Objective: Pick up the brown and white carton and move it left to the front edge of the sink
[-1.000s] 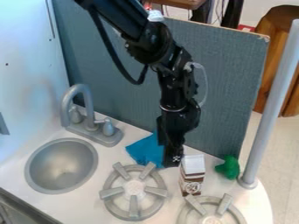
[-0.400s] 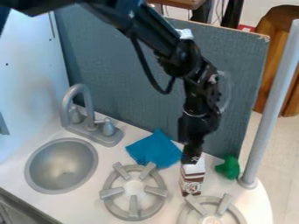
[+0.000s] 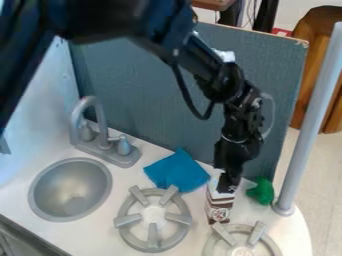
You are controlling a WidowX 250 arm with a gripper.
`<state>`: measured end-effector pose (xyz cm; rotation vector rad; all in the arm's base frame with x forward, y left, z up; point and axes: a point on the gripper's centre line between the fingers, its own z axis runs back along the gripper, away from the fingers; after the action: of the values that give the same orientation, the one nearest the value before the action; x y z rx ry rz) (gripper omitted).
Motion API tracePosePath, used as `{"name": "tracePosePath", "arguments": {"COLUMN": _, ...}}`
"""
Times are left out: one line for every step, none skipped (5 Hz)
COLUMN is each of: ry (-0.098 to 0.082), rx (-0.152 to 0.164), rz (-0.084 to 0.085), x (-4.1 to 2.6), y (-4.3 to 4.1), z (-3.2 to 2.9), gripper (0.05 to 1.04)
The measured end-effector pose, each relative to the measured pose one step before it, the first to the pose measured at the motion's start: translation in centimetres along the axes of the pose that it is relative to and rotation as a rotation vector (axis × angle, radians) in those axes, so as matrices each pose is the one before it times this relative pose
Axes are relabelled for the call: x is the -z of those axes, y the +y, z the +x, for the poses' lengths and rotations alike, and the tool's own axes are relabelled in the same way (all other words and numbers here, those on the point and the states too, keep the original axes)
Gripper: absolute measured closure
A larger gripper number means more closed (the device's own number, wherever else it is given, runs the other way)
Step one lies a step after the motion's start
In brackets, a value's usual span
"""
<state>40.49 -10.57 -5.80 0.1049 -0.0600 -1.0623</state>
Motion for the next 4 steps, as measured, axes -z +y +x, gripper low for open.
{"name": "tracePosePath", "arguments": {"ry": 0.0066, "rx": 0.0036, "rz": -0.0037, "x": 0.972, "y": 0.287, "z": 0.541, "gripper": 0.083}}
{"name": "tracePosePath", "arguments": {"ry": 0.0111, "rx": -0.0009, "rz": -0.0083, "x": 0.496, "y": 0.211, "z": 0.231, "gripper": 0.083}}
{"name": "tracePosePath", "arguments": {"ry": 0.0105, "rx": -0.0027, "rz": -0.0137, "x": 1.219, "y": 0.056, "z": 0.264, "gripper": 0.083}}
{"name": "tracePosePath", "arguments": {"ry": 0.0070, "rx": -0.0067, "rz": -0.0062, "x": 0.376, "y": 0.232, "z": 0.274, "gripper": 0.083}}
